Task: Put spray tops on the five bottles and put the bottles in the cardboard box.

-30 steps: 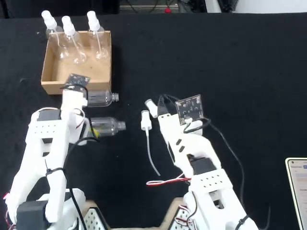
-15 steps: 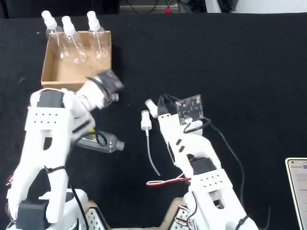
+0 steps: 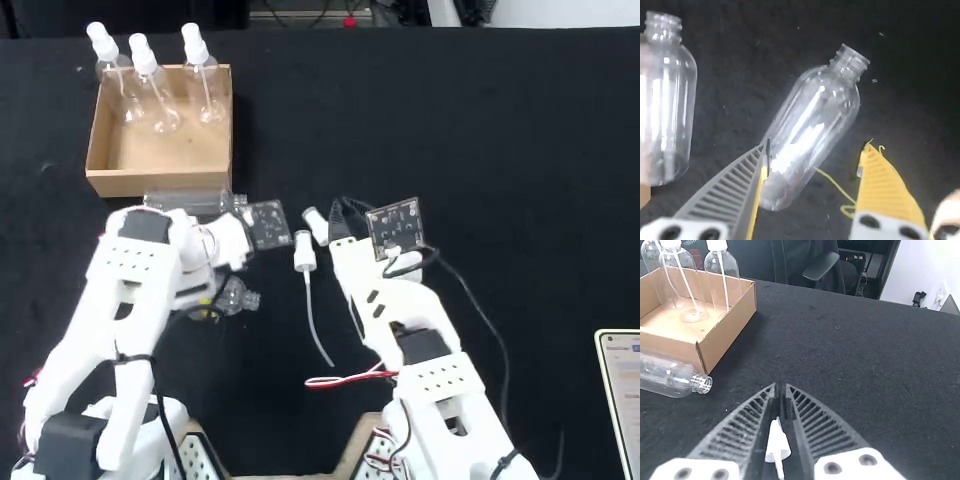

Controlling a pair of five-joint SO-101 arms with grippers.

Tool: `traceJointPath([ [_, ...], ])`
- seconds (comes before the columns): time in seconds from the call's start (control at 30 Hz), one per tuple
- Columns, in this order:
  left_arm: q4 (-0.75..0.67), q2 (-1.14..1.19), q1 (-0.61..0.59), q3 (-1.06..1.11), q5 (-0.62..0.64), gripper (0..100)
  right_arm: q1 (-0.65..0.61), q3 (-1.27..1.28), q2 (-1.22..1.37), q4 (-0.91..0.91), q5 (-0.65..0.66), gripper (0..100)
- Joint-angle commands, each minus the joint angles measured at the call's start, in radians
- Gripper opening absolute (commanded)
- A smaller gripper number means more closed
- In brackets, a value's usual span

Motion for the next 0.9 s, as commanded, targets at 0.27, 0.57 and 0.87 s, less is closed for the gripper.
traceJointPath([
  [0.27, -0.15, -0.003, 0.124, 0.105, -0.006, 28, 0.068, -0.036, 0.01, -0.028, 0.029, 1.5],
  [0.57, -0.264, 0.175, 0.084, 0.102, -0.006, 28, 0.068, -0.035, 0.01, -0.028, 0.029, 1.5],
  [0.87, -0.29, 0.199, 0.073, 0.099, -0.006, 28, 0.068, -0.035, 0.01, -0.028, 0.029, 1.5],
])
